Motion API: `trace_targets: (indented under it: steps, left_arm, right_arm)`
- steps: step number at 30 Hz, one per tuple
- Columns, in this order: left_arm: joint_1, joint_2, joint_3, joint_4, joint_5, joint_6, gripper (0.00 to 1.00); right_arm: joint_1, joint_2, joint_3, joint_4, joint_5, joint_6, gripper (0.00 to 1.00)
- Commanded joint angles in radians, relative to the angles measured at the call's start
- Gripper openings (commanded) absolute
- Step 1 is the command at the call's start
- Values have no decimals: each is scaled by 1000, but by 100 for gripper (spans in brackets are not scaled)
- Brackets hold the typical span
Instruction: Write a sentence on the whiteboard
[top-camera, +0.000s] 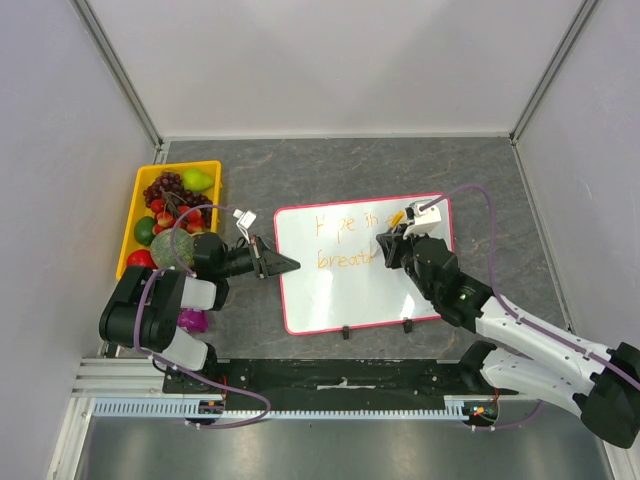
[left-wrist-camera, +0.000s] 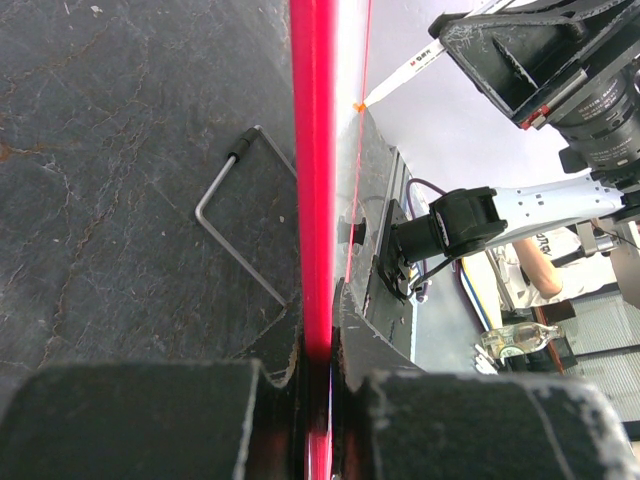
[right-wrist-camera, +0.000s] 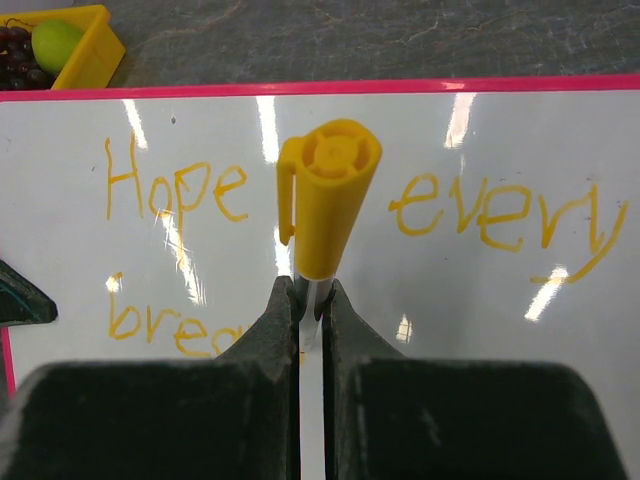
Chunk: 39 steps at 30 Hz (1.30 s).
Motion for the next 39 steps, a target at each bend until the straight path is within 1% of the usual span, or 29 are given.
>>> trace_targets:
  steps: [1, 13, 39]
  left_arm:
    - [-5, 20, 3, -37, -75, 153, 2]
    - [-7, 19, 3, -38, -75, 153, 2]
    - [-5, 20, 1, -38, -77, 153, 2]
  right_arm:
    - [-14, 15, 43, 2, 63, -33, 0]
    - [-31, -4, 32, -9, 89, -38, 0]
    - [-31, -61, -100, -87, -9, 0, 0]
